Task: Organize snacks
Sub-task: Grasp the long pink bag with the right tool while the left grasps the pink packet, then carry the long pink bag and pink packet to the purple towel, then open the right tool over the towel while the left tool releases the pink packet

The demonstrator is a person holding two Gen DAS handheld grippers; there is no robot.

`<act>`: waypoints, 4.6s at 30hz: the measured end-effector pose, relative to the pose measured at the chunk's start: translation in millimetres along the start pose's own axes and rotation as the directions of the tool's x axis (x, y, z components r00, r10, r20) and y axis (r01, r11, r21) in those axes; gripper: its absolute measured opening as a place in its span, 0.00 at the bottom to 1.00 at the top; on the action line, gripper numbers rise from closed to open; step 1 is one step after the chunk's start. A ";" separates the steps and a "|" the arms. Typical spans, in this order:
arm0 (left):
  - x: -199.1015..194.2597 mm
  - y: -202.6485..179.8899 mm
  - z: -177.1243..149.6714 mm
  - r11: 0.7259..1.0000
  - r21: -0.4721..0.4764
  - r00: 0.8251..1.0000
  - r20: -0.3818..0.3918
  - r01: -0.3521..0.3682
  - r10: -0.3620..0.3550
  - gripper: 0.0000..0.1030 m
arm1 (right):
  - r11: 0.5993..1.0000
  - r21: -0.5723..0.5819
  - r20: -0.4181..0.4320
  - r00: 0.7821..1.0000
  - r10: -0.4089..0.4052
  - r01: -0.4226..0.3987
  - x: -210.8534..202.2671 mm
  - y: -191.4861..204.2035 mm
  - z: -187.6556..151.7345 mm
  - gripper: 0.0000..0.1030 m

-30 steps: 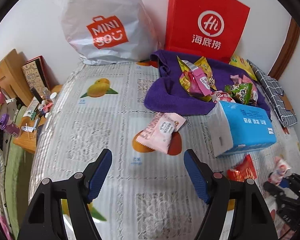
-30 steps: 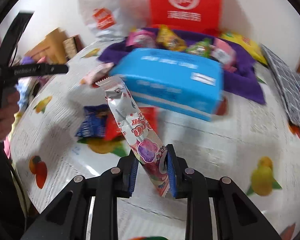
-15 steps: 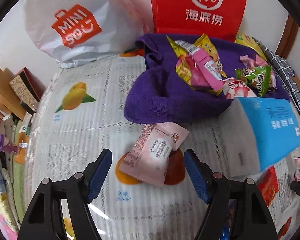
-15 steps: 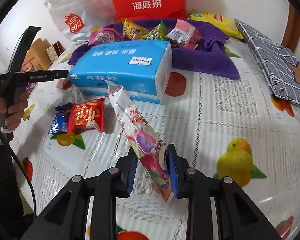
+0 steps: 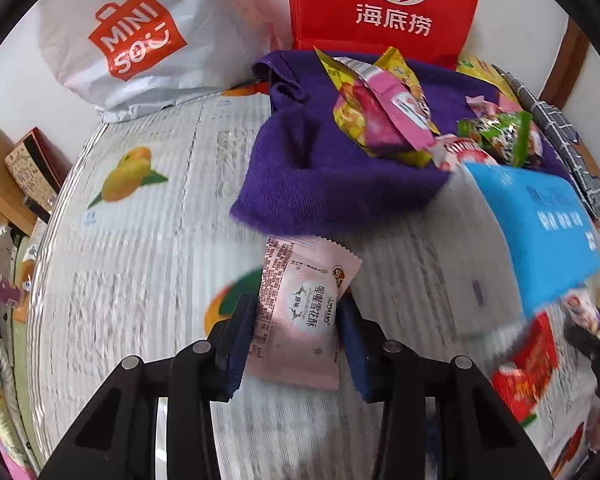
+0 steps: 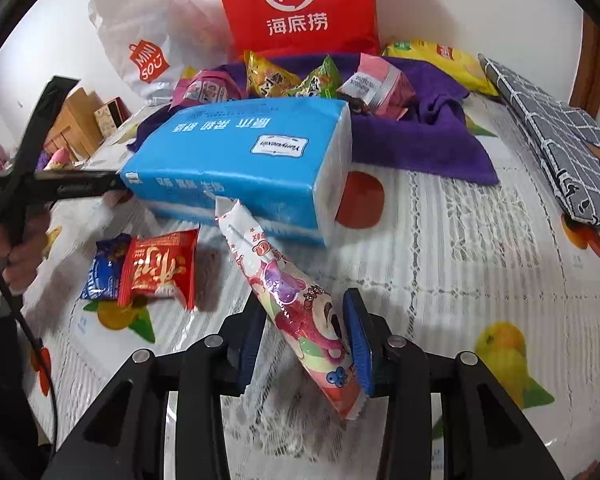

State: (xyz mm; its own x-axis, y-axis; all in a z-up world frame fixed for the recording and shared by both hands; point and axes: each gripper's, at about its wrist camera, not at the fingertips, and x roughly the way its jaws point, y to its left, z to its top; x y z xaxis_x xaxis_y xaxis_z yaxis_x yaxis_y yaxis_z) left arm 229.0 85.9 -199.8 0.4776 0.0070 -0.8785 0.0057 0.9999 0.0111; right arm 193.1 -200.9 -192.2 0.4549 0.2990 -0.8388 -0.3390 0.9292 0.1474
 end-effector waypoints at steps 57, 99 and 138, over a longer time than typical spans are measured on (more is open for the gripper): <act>-52.9 -5.3 -83.9 0.996 -0.070 0.993 0.108 0.056 -0.048 0.39 | 0.980 0.192 0.091 0.995 0.030 -0.047 -28.9 -5.8 -24.6 0.26; -133.4 -73.9 59.8 0.989 0.079 0.953 0.267 0.127 -0.144 0.39 | 0.995 0.103 0.204 0.978 -0.034 0.013 -85.4 -3.4 126.1 0.25; -6.9 -39.6 180.7 0.993 -0.007 0.983 0.146 0.116 -0.114 0.39 | 0.997 0.027 0.046 0.996 -0.074 0.072 59.5 -35.2 219.2 0.25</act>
State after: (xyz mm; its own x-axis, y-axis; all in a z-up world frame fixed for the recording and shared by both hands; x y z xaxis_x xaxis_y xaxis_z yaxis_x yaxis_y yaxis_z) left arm 384.2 44.4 -107.9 0.5970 -0.1086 -0.7949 0.0551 0.9940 -0.0944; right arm 412.6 -168.2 -132.5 0.5157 0.2394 -0.8227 -0.2827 0.9539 0.1004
